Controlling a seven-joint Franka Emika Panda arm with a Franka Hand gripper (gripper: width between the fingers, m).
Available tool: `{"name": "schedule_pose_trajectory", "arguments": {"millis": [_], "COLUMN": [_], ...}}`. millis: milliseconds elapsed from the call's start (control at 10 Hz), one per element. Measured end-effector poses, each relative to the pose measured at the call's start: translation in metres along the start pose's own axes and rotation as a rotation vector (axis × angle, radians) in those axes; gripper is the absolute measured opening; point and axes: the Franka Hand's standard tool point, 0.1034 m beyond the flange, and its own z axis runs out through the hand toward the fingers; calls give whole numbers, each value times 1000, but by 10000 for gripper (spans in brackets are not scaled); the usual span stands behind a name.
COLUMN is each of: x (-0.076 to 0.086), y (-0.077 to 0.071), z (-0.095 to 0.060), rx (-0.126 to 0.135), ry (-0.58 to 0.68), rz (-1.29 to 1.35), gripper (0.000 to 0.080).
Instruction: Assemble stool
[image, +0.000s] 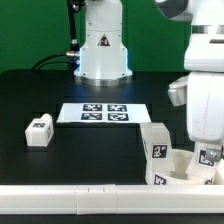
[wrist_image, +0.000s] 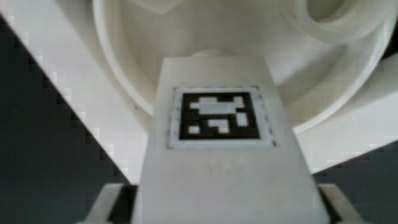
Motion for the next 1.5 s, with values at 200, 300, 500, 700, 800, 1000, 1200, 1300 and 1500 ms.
{"name": "schedule_pose_trajectory", "arguments": {"millis": [200,300,500,700,800,1000,1200,1300,1500], "x": [0,-7,-18,-22,-25,-33,-44,-48,-52], "y": [2,7,13,15,17,25,38,43,46], "z": [-2,-2,0,1,1,0,1,1,0], "rx": [20,37,85,73,67,40,-5,-1,-25], "ry": [-3,-18,-67,-71,-77,-85,-56,-43,-28], "rz": [303,519,769,856,938,1187,1546,1693,1804], "gripper": [333,333,333,333,333,334,334,334,334]}}
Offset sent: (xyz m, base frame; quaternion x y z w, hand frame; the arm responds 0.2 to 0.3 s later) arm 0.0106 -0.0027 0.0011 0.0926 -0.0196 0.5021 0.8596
